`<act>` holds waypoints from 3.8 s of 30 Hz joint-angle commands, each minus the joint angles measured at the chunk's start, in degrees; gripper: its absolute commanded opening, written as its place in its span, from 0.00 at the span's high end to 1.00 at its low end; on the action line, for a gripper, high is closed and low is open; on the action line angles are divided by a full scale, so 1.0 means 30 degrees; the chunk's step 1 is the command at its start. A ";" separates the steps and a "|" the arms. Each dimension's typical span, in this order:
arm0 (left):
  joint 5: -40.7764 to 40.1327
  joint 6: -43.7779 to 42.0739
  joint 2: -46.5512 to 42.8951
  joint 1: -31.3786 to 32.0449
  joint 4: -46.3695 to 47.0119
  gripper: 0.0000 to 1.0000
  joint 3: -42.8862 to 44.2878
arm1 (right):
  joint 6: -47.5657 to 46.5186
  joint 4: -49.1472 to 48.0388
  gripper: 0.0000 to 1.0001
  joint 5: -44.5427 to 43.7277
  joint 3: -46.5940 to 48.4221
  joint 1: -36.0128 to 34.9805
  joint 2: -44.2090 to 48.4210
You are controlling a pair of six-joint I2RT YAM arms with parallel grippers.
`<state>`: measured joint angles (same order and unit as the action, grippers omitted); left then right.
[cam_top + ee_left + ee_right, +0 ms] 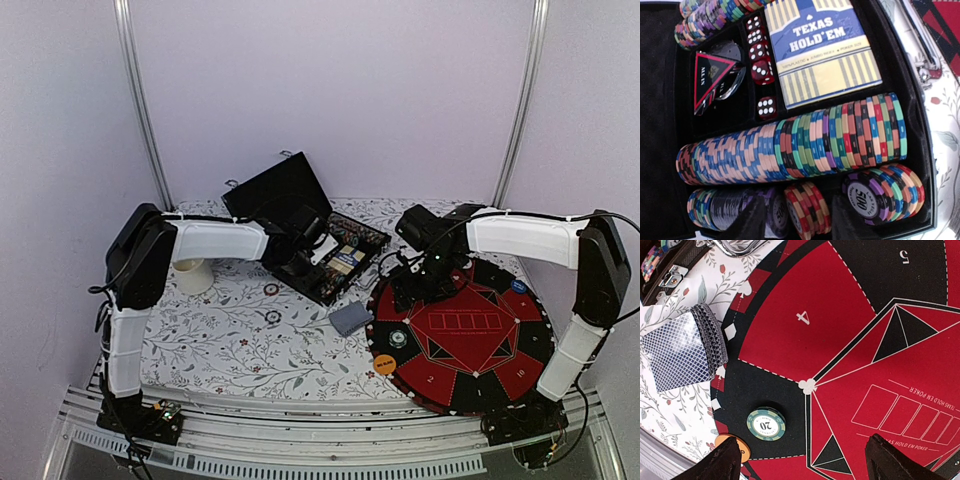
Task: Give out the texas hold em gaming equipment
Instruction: Adjust the poker chips pile in the chip case, then pick up the pile of poker chips from the chip case.
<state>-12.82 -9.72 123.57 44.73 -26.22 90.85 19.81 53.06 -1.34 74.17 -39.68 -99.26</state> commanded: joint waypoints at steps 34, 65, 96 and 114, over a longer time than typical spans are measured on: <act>0.5527 -0.2280 -0.5295 -0.0632 0.7506 0.35 -0.6997 | -0.0364 -0.0514 0.12 0.0445 -0.0623 0.0095 0.0509; 1.0154 -0.6313 -0.1927 -0.3113 0.3202 0.40 -0.3446 | -0.0965 -0.1719 0.12 0.0389 -0.1462 0.0106 0.1477; 0.5850 -0.6321 -0.2938 -0.1088 0.4097 0.39 -0.3490 | -0.1012 -0.1631 0.12 0.1018 -0.1839 0.0102 0.1125; 0.6872 -0.5933 -0.2023 -0.1091 0.3719 0.53 -0.3898 | -0.1031 -0.1728 0.12 0.1267 -0.2147 0.0100 0.1154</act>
<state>7.27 -27.92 115.66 40.84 -14.41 78.43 16.88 48.29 2.11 68.23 -39.68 -96.82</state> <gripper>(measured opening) 0.466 0.880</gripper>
